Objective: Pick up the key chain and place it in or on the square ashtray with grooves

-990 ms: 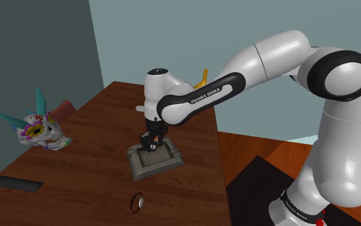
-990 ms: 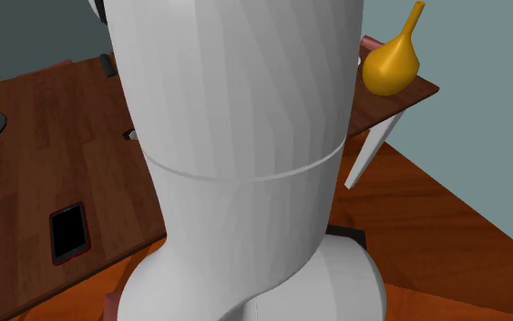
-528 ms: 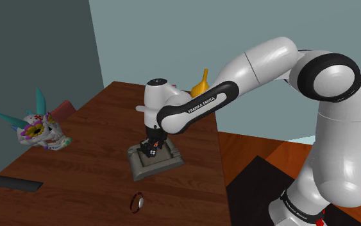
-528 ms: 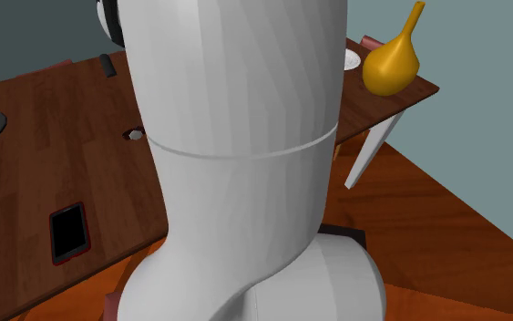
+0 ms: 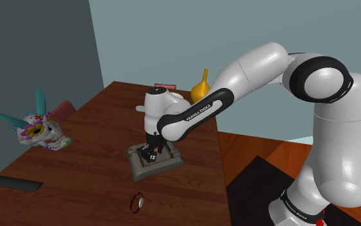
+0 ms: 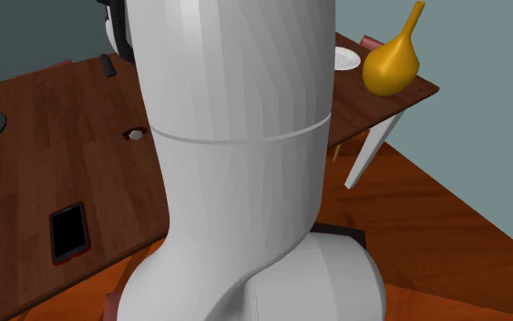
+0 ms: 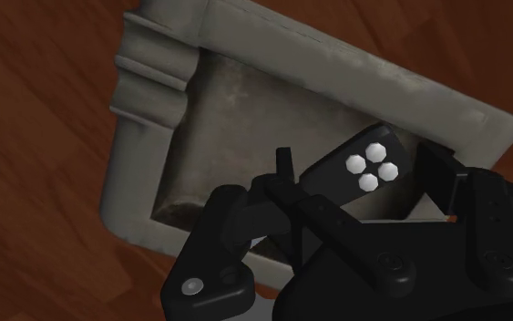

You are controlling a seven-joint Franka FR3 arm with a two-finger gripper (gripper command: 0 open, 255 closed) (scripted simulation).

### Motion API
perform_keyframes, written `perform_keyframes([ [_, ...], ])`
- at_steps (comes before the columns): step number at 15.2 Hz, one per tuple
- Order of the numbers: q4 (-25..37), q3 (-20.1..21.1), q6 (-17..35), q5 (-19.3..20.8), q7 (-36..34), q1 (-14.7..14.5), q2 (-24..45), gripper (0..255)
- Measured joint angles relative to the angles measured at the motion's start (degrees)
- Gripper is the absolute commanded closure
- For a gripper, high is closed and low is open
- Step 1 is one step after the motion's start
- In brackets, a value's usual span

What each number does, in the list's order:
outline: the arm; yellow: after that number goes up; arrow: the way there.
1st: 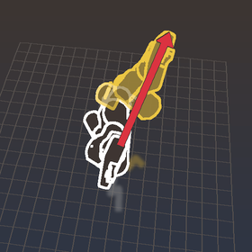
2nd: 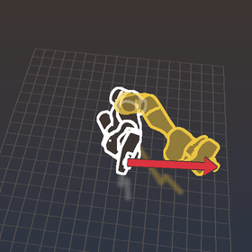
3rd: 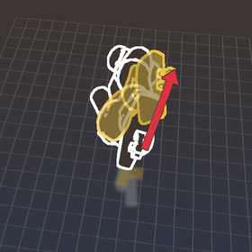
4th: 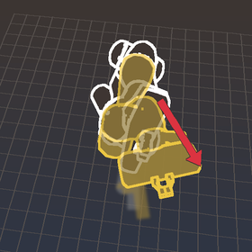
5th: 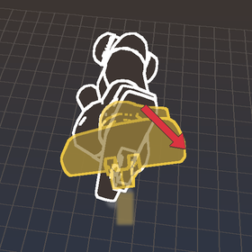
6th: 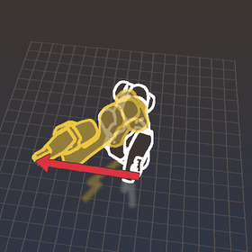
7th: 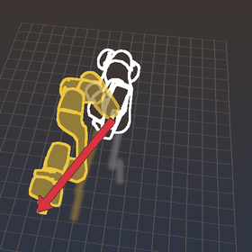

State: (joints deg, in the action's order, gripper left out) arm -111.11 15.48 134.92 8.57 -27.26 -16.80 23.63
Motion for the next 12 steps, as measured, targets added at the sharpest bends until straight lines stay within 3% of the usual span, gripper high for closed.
perform_keyframes([
  [3,-0.02,-0.01,0.09,0.03,-0.03,-0.02,0.06,255],
  [4,-0.02,-0.01,0.09,0.03,-0.03,-0.02,0.07,0],
  [12,-0.26,0.33,-1.48,-0.68,0.52,0.40,-1.83,0],
])
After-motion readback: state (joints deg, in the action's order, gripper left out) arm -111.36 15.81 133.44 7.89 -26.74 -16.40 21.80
